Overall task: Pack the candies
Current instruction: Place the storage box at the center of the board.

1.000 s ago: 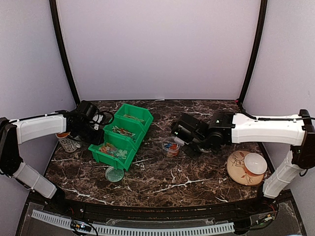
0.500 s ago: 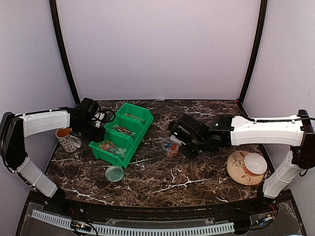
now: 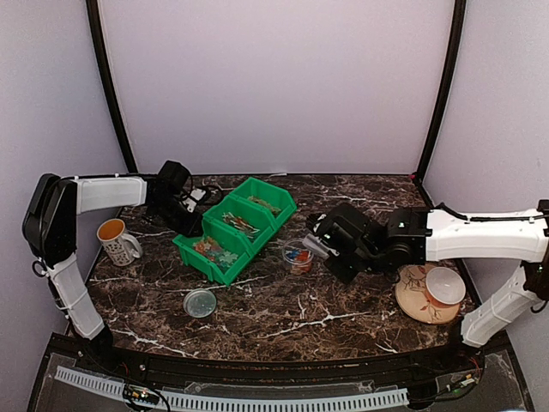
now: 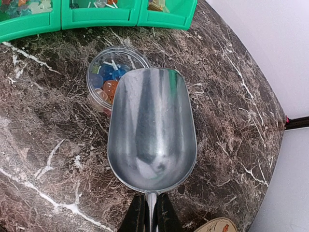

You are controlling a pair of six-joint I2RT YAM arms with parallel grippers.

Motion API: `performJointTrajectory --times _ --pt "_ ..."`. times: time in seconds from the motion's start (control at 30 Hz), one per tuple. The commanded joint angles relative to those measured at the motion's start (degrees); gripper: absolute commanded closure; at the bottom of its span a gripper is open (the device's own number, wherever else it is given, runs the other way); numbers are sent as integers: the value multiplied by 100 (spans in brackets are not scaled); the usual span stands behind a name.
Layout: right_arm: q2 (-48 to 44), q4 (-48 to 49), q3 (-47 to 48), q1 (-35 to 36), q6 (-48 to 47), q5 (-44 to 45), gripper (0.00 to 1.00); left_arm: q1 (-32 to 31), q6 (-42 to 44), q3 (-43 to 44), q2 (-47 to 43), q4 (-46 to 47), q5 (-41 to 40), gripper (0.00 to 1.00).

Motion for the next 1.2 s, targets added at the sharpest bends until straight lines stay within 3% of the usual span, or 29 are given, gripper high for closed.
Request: performJointTrajectory --times 0.0,0.23,0.47,0.8,0.97,1.17 --pt "-418 299 -121 46 68 -55 100 12 508 272 65 162 476 100" --pt "-580 398 -202 55 82 -172 100 10 558 320 469 171 220 94" --pt "-586 381 -209 64 98 -205 100 13 487 320 524 105 92 72" --pt "-559 240 -146 73 113 -104 100 15 312 498 -164 -106 216 56" --pt "-501 231 -80 73 108 -99 100 11 95 979 -188 -368 347 48" --pt "-438 177 16 90 142 -118 100 10 -313 2180 488 -777 133 42"
